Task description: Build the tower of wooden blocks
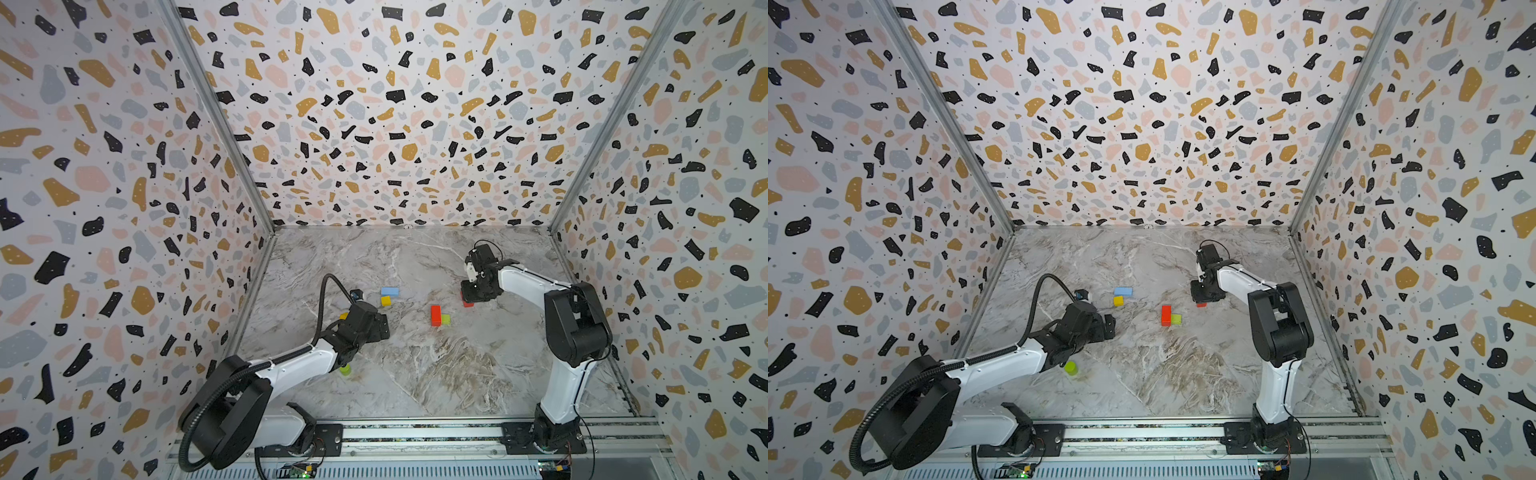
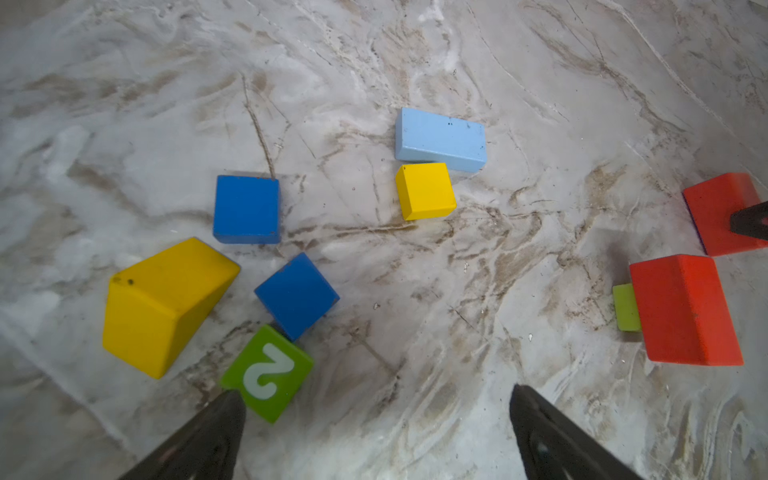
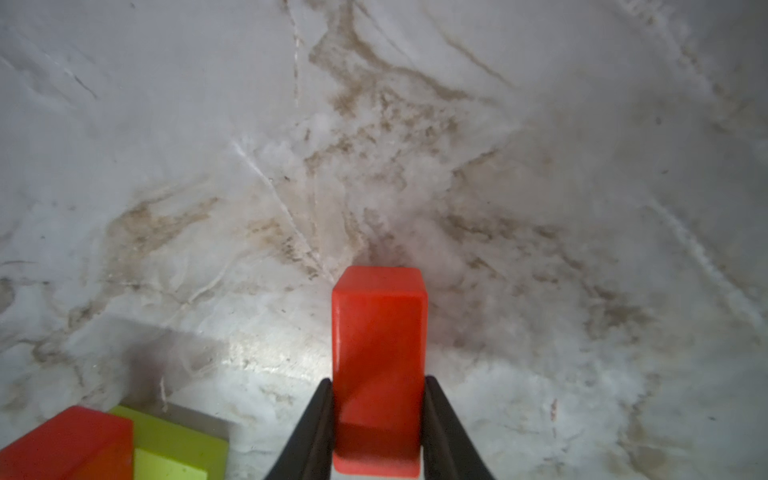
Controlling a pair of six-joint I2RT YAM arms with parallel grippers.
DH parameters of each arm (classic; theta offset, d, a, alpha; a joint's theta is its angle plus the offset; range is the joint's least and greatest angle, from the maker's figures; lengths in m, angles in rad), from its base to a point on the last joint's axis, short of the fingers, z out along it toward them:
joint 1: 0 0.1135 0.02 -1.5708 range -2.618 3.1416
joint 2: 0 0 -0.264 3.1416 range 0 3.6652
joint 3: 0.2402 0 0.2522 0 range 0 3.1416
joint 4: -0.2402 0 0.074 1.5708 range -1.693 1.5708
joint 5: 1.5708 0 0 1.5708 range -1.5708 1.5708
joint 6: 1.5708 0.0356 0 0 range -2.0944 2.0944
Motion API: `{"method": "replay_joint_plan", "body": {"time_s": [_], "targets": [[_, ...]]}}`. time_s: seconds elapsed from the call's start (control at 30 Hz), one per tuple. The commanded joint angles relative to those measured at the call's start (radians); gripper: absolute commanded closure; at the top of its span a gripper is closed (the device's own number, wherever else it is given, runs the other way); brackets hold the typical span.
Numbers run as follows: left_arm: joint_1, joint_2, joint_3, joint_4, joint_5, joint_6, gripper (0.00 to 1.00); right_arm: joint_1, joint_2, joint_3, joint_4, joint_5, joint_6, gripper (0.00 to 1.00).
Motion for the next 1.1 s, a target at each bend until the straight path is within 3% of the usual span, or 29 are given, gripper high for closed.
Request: {"method": "replay_joint_plan", "body": {"time_s": [0.0, 0.5, 1.07], "targets": [[0.012, -0.029, -0.015, 0.022, 0.003, 0.015, 0.0, 0.022, -0.106, -0.03, -0.024, -0.027, 0.067, 0.84], [0.031, -0.127, -0.054, 0.021, -0.032, 0.001, 0.0, 0.031, -0.32, -0.143, -0.041, -0.136, 0.254, 0.89], [0.063, -0.132, -0.064, 0.019, -0.007, -0.01, 0.0, 0.158, -0.296, -0.207, 0.046, -0.125, 0.342, 0.94]]}}
